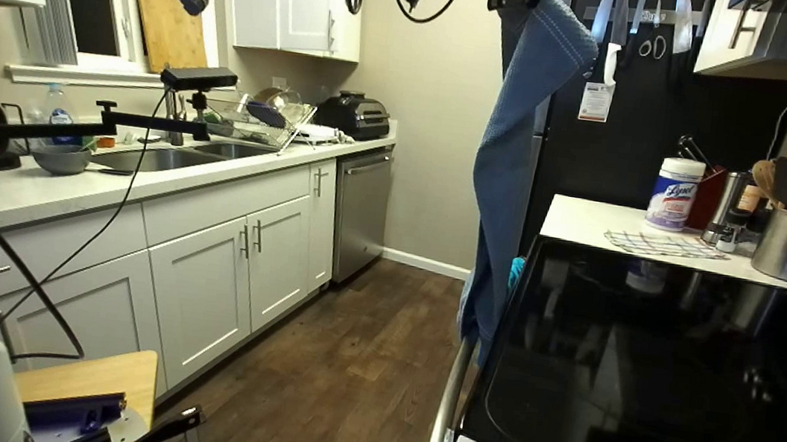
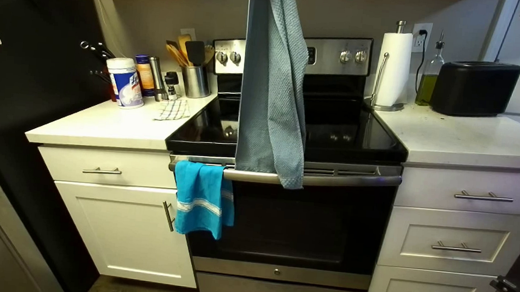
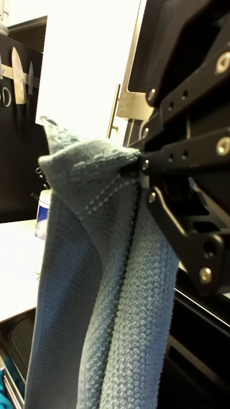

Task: Hang the light blue towel on the handle of the oven door.

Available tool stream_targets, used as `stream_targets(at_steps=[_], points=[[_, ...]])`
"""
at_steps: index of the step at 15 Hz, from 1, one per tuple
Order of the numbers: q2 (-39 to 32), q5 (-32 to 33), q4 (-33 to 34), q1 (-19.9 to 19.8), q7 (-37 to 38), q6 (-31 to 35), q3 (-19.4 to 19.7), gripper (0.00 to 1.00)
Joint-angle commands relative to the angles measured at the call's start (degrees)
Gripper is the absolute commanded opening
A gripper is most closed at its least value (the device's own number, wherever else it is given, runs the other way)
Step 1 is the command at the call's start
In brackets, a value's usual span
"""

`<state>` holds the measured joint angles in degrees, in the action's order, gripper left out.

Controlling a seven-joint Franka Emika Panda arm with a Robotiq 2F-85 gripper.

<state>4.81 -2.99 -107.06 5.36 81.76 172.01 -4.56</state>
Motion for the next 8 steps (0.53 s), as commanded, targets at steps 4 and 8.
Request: stream_targets(at_steps=[4, 8], points=[[7.4, 0.3, -2.2, -0.9, 2.2, -0.3, 1.1, 0.01], [9.4, 0.2, -2.4, -0.8, 1.9, -0.7, 1.1, 0.01]])
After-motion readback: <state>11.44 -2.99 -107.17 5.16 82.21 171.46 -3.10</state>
